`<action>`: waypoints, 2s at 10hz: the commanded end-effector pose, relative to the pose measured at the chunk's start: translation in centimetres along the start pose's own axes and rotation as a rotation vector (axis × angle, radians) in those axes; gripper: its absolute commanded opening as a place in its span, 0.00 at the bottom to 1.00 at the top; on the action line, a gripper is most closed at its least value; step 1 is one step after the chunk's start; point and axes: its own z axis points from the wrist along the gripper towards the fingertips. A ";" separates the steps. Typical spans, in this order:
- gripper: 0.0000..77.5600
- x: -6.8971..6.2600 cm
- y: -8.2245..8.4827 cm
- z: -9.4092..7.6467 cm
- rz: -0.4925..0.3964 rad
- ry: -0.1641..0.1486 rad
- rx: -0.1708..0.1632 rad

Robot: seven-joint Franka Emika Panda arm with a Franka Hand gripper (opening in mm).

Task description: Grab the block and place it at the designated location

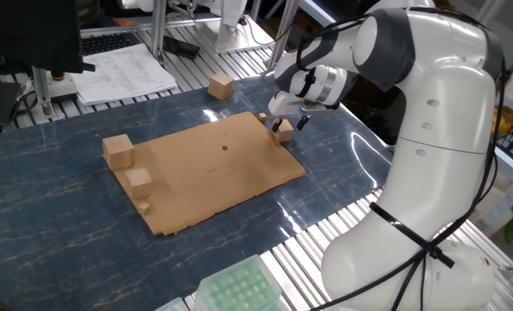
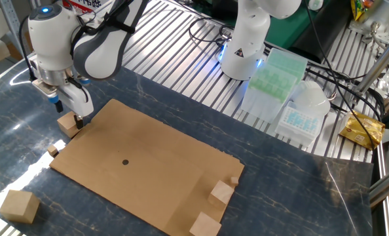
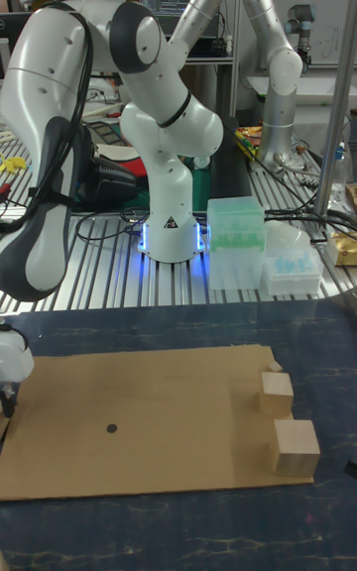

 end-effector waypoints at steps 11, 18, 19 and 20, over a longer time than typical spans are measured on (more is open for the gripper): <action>0.02 -0.2 -0.1 -0.2 -0.002 -0.006 0.010; 0.02 -1.4 1.1 -4.0 0.031 0.030 0.029; 0.02 -1.4 1.3 -4.3 0.039 0.033 0.026; 0.02 -1.4 1.5 -4.4 0.044 0.034 0.025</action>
